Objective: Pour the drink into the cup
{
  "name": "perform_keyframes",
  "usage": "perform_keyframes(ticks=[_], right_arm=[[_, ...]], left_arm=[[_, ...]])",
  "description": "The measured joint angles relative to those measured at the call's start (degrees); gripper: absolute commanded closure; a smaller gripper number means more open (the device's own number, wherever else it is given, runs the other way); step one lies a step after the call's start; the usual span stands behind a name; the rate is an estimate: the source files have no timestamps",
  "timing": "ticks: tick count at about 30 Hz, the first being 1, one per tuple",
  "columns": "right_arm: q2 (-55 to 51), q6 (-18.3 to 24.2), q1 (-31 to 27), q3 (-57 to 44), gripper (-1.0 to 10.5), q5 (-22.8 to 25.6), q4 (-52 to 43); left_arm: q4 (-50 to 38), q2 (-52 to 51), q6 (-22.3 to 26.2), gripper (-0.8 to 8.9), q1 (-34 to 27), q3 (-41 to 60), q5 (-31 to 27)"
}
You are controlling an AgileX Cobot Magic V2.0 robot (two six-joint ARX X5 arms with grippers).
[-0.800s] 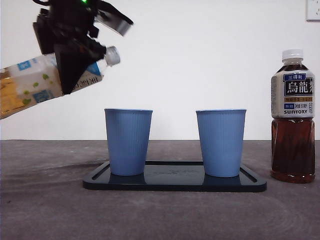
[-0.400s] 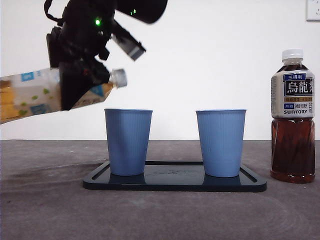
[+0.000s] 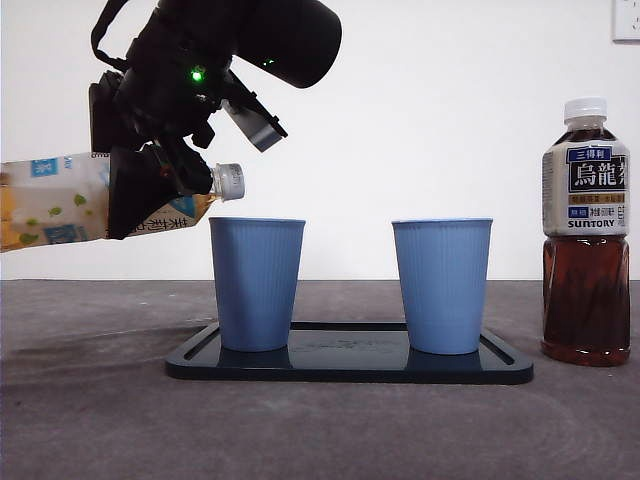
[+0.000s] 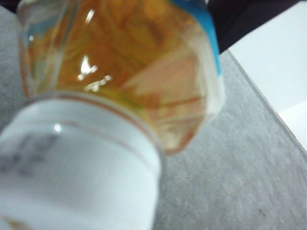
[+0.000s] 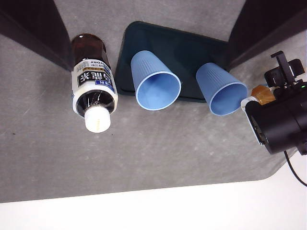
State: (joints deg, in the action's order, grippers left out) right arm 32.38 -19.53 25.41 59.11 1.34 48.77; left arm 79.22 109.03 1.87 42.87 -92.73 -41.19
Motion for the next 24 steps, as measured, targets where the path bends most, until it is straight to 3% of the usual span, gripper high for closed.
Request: perform_keyframes(ticks=[24], right_arm=[[0.0, 0.2, 0.0, 0.0, 4.5, 0.1, 0.0]], left_arm=[[0.3, 0.0, 0.0, 6.05, 0.3, -1.8, -5.3]])
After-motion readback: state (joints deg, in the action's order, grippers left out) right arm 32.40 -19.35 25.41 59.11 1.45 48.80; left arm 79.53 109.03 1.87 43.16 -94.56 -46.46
